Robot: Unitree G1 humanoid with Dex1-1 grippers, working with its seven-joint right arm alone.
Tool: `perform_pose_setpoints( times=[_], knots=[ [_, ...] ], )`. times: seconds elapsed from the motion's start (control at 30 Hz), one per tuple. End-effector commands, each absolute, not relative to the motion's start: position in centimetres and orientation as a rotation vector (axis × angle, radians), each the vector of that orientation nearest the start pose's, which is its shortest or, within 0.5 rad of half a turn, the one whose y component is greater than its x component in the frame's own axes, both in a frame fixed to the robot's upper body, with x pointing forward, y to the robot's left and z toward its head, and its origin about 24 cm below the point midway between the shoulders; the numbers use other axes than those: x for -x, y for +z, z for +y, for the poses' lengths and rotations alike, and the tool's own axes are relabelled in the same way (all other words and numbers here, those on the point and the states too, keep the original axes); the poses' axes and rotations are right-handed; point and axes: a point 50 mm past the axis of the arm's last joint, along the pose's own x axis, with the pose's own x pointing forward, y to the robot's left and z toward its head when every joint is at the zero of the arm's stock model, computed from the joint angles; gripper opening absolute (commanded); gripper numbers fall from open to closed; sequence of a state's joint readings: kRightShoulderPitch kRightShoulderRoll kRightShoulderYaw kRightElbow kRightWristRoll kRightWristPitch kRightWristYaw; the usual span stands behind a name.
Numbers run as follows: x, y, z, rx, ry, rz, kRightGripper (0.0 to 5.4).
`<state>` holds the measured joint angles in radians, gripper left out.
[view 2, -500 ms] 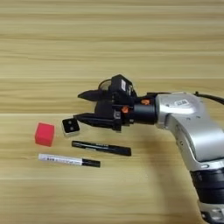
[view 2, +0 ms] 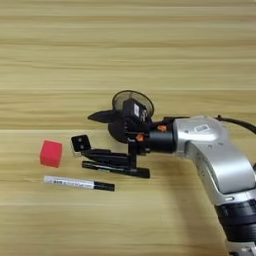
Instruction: Move the objects on the table
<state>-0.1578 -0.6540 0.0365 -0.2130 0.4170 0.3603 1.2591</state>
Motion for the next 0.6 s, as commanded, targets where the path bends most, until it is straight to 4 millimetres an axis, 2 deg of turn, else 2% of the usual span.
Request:
perform_pose_setpoints(
  times=[0.03, 0.13, 0.3, 0.6],
  knots=[
    [-24.2, 13.3, -19.1, 0.288, 1.347, 0.099, 5.16],
    [-24.2, 12.4, -19.9, 0.322, 1.341, 0.152, 5.37],
    [-24.3, 11.7, -20.7, 0.312, 1.344, 0.212, 5.37],
    [-24.4, 10.3, -23.5, 0.316, 1.315, 0.316, 5.37]
  ],
)
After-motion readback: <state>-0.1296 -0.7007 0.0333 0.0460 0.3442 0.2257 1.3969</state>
